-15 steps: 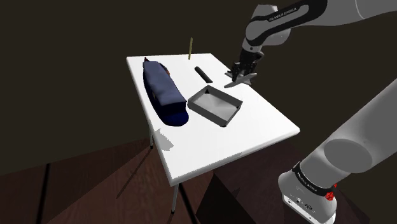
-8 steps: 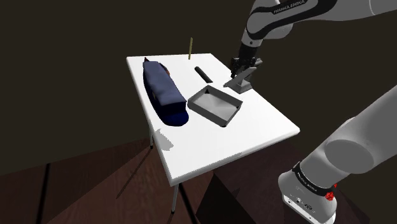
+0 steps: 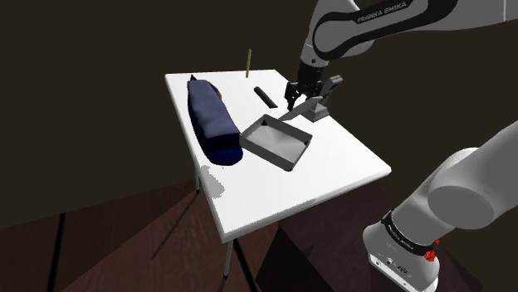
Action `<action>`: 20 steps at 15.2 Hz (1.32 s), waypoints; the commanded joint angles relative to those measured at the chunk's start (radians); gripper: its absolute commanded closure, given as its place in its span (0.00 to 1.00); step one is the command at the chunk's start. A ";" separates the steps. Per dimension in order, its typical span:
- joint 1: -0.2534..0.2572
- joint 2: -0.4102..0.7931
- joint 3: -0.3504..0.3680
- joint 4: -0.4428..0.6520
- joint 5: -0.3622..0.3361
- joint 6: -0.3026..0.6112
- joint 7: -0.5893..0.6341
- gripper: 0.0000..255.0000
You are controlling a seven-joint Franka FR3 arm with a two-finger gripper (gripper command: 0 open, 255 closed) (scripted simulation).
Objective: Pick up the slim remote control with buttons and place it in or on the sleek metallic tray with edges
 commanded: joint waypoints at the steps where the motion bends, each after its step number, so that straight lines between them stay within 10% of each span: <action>1: 0.025 -0.014 0.033 -0.013 0.007 -0.002 0.053 1.00; 20: 0.060 0.077 0.082 -0.115 0.011 0.193 0.134 1.00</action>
